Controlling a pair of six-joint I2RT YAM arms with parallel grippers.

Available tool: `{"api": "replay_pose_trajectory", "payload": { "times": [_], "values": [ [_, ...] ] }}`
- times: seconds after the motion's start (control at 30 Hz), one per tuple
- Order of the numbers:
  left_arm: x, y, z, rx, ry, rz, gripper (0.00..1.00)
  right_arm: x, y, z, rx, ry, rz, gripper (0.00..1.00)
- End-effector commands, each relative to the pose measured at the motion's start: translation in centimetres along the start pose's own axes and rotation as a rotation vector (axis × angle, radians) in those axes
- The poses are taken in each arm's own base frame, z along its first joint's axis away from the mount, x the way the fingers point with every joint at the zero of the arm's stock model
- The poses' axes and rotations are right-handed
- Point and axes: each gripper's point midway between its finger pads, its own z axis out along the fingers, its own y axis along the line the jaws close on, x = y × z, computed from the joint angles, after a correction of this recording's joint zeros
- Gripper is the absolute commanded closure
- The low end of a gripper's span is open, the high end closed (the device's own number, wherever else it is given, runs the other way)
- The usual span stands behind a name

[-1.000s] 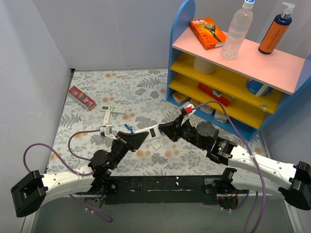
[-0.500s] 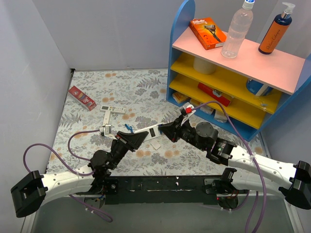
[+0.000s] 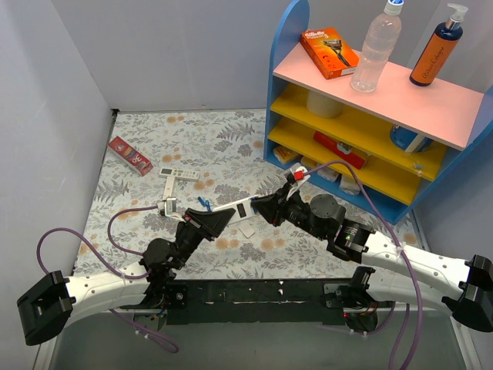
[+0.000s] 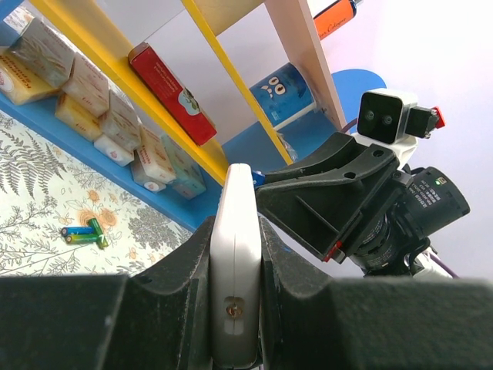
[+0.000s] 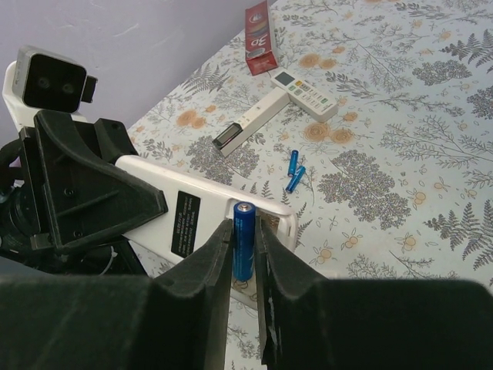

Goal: Load the batteries into the remote control
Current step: Load the battery into the remote control.

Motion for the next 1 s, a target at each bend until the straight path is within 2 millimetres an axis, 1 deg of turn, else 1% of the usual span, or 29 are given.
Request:
{"api": "replay_pose_trajectory", "payload": {
  "times": [0.0, 0.1, 0.3, 0.5, 0.53, 0.67, 0.7, 0.77, 0.8, 0.83, 0.97],
  "values": [
    [-0.6, -0.8, -0.5, 0.046, -0.025, -0.02, 1.0, -0.3, 0.0, -0.2, 0.009, -0.008, -0.001, 0.75],
    [-0.5, -0.7, -0.4, 0.043, -0.019, -0.02, 1.0, -0.5, 0.1, -0.2, 0.01, -0.01, -0.004, 0.74],
    [-0.3, -0.6, -0.4, 0.042, -0.014, -0.02, 1.0, -0.7, 0.0, -0.3, 0.015, -0.013, -0.009, 0.67],
    [-0.3, -0.6, -0.4, 0.041, -0.012, -0.019, 1.0, -1.3, 0.1, -0.7, 0.017, -0.021, -0.026, 0.57],
    [-0.2, -0.5, -0.4, 0.039, -0.01, -0.02, 1.0, -1.5, 0.1, -0.8, 0.015, -0.023, -0.027, 0.52],
    [-0.2, -0.2, -0.5, 0.03, -0.01, -0.02, 1.0, -1.9, 0.2, -1.1, 0.013, -0.011, -0.068, 0.46],
    [-0.1, -0.2, -0.5, 0.029, -0.009, -0.021, 1.0, -2.3, 0.3, -1.3, 0.01, -0.009, -0.091, 0.45],
    [-0.1, -0.2, -0.6, 0.03, -0.01, -0.025, 1.0, -2.7, 0.5, -1.5, 0.004, -0.005, -0.116, 0.39],
    [-0.2, -0.2, -0.6, 0.033, -0.011, -0.026, 1.0, -3.2, 0.8, -1.7, -0.012, -0.013, -0.147, 0.37],
    [-0.2, -0.3, -0.6, 0.034, -0.01, -0.026, 1.0, -3.3, 0.8, -2.0, -0.015, -0.005, -0.166, 0.32],
    [-0.1, -0.1, -0.7, 0.029, -0.007, -0.025, 1.0, -4.4, 1.8, -2.8, -0.064, 0.039, -0.27, 0.3]
  ]
}}
